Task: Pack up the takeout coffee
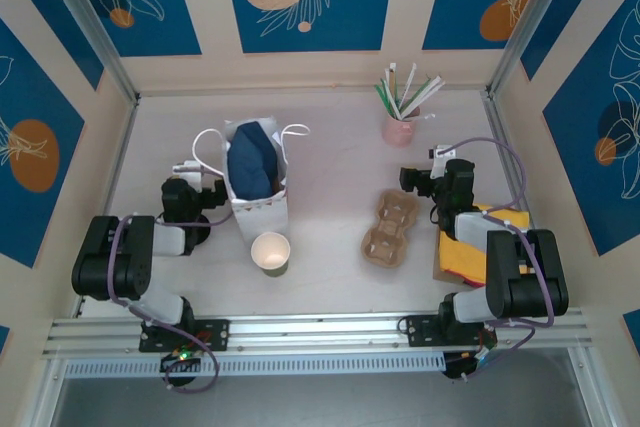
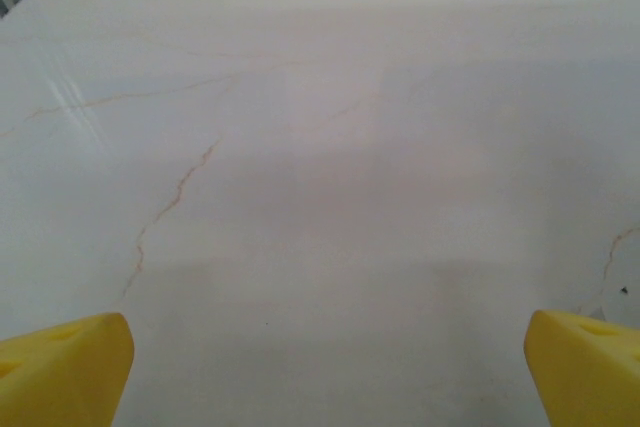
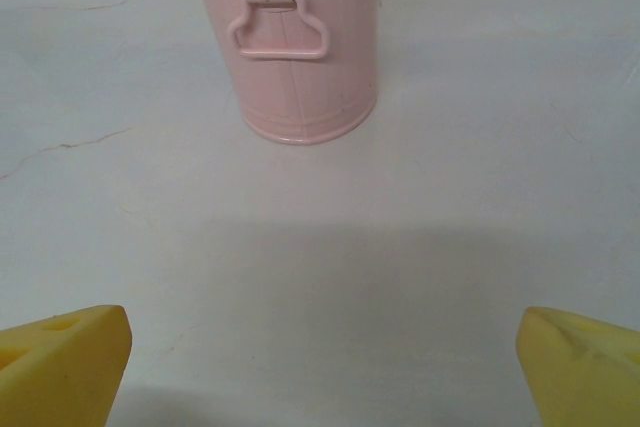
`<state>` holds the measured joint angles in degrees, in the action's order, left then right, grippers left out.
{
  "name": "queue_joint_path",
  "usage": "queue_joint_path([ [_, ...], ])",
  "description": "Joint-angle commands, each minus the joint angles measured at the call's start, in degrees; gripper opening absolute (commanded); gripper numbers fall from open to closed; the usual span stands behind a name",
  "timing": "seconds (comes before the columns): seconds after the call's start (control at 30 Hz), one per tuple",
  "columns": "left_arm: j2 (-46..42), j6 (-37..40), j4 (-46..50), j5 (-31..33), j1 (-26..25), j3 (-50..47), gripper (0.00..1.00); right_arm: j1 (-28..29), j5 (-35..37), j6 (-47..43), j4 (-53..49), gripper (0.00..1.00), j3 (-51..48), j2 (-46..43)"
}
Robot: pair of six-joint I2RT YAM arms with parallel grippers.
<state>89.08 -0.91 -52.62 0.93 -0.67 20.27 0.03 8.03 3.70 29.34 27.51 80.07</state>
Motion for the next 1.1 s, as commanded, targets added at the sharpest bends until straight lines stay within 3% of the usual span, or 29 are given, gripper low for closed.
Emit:
queue_joint_path([
  [0.0, 0.47, 0.92, -3.90, -0.41, -0.56, -0.26, 1.00, -0.03, -2.31, 1.85, 3.70, 0.99, 0.46, 0.94],
  [0.3, 0.31, 1.00, -3.60, -0.31, -0.59, -0.18, 1.00, 0.19, -2.46, 2.36, 19.65, 0.99, -4.49, 7.69],
  [1.07, 0.38, 1.00, -3.99, -0.32, -0.65, -0.41, 1.00, 0.16, -2.30, 2.15, 17.16, 0.99, -3.94, 7.11],
])
